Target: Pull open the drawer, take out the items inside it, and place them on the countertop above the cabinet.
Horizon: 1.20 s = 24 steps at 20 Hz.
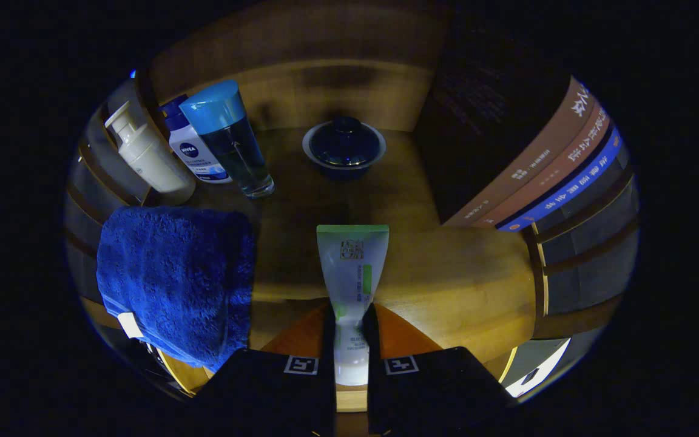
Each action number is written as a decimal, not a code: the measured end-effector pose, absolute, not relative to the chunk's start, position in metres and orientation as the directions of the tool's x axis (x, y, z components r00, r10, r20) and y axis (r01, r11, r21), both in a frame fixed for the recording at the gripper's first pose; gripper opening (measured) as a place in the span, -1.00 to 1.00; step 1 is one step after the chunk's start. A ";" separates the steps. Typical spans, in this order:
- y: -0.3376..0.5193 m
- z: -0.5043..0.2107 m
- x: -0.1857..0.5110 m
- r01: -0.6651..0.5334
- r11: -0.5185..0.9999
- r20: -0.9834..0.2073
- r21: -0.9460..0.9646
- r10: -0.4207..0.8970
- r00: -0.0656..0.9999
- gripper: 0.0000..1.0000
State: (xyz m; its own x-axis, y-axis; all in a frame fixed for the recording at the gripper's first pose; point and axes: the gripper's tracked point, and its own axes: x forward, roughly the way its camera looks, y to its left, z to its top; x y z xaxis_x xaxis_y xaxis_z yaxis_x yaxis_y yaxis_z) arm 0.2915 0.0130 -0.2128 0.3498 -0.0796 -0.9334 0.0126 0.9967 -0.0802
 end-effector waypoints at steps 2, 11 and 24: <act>0.014 -0.212 0.295 0.005 0.996 -0.932 -0.084 -0.080 0.354 -0.44; 0.007 -0.183 0.292 0.029 0.995 -0.903 -0.096 -0.099 0.417 0.98; 0.016 -0.110 0.202 0.096 0.994 -0.706 -0.057 -0.108 0.700 0.98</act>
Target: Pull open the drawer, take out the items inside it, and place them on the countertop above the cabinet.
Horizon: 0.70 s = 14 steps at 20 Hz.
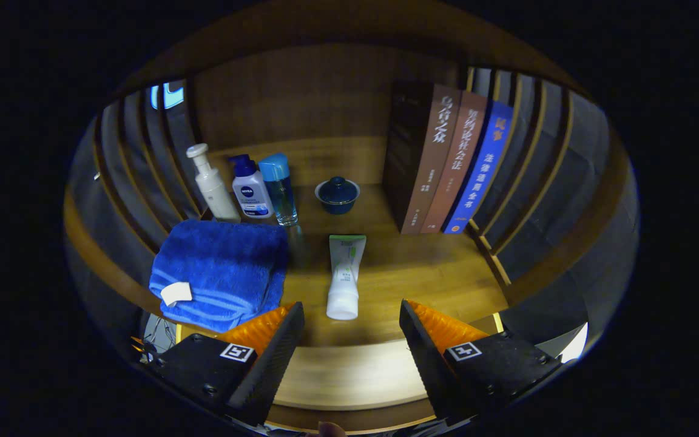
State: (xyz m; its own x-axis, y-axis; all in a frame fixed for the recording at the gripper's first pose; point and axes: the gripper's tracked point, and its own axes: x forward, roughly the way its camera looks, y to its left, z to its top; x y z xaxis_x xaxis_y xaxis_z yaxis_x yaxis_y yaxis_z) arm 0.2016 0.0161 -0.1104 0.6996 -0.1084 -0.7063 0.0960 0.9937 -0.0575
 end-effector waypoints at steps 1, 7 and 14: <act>0.017 -0.105 0.191 0.097 0.993 -0.681 -0.063 -0.114 0.723 0.99; 0.020 -0.058 0.129 0.102 0.991 -0.476 -0.089 -0.133 0.869 0.98; 0.029 -0.059 0.043 0.126 0.991 -0.185 -0.045 -0.132 0.974 0.97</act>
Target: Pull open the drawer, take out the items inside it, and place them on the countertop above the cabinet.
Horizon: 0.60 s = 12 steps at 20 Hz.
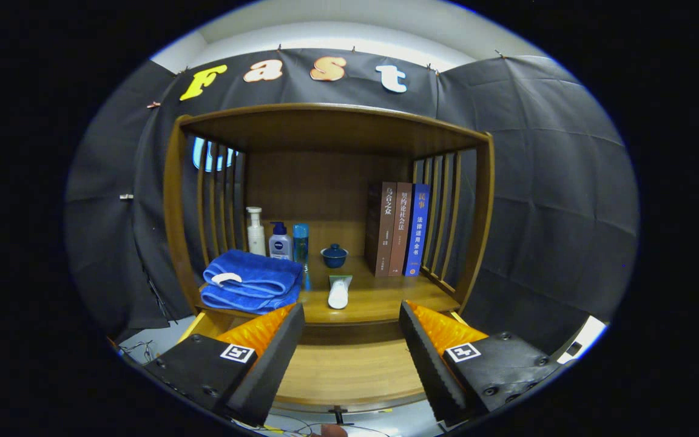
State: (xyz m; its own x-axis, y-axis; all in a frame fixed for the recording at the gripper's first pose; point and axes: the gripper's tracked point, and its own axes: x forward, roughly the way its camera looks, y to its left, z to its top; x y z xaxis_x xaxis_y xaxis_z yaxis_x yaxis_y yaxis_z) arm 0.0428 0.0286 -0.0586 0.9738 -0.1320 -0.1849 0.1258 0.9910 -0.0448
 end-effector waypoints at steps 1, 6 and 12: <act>0.034 -0.064 0.032 0.112 0.993 -0.154 -0.023 -0.115 0.981 0.97; 0.039 -0.099 -0.017 0.102 0.994 -0.032 -0.026 -0.103 0.994 0.96; 0.039 -0.172 -0.040 0.090 0.995 -0.074 -0.049 -0.094 0.993 0.97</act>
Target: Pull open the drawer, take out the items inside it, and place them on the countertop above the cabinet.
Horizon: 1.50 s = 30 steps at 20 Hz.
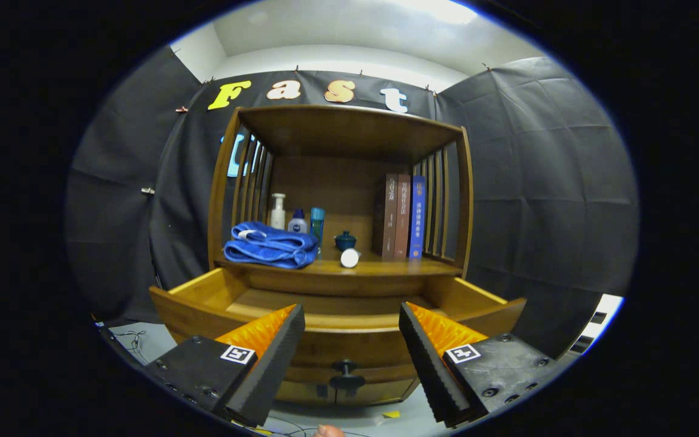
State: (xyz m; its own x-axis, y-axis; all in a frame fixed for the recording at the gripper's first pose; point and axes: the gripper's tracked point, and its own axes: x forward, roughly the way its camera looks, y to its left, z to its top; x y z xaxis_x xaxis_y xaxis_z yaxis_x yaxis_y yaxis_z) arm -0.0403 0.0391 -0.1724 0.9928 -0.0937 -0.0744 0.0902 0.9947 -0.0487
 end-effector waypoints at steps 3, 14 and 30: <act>0.036 -0.208 -0.044 0.071 0.997 -0.129 -0.039 -0.076 0.989 0.96; 0.044 -0.241 -0.019 0.018 0.999 -0.221 -0.043 -0.027 0.975 0.97; 0.048 -0.248 0.078 0.030 0.999 -0.246 0.036 -0.020 0.969 1.00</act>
